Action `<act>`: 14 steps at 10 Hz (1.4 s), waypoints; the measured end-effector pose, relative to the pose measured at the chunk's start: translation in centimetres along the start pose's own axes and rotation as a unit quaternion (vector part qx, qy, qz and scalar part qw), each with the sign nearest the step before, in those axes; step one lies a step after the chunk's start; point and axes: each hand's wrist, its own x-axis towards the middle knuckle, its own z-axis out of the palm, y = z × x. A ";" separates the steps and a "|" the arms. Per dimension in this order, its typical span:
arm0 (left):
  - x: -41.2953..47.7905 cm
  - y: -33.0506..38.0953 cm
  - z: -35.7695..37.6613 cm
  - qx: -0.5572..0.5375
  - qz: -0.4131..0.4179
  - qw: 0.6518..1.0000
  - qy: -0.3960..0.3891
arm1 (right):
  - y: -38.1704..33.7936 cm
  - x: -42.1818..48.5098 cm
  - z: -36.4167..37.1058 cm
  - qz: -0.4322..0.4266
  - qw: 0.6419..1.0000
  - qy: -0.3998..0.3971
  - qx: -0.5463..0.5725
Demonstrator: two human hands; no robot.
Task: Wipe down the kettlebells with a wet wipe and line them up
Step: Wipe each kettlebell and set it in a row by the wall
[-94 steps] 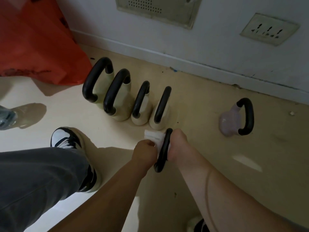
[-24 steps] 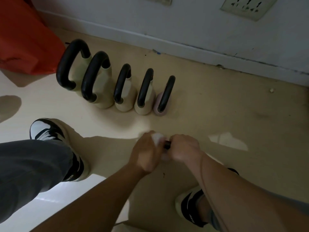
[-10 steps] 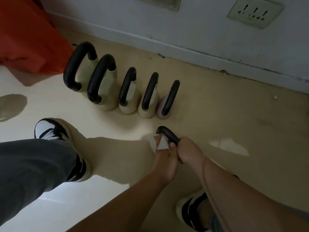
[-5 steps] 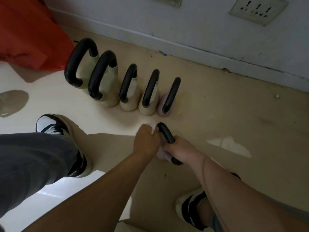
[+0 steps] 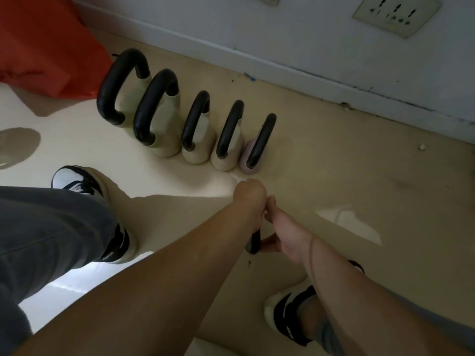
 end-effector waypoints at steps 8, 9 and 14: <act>0.7 -7.4 -2.3 0.261 0.232 0.937 -0.031 | -0.5 2.2 -0.8 0.018 0.997 -0.051 0.055; -1.9 -13.1 -5.8 0.274 0.381 0.882 -0.046 | -0.9 2.2 -1.1 0.012 0.997 -0.061 0.041; 2.8 -1.6 -2.5 0.182 0.039 0.979 -0.077 | -1.2 2.4 -0.2 0.017 0.999 -0.034 0.014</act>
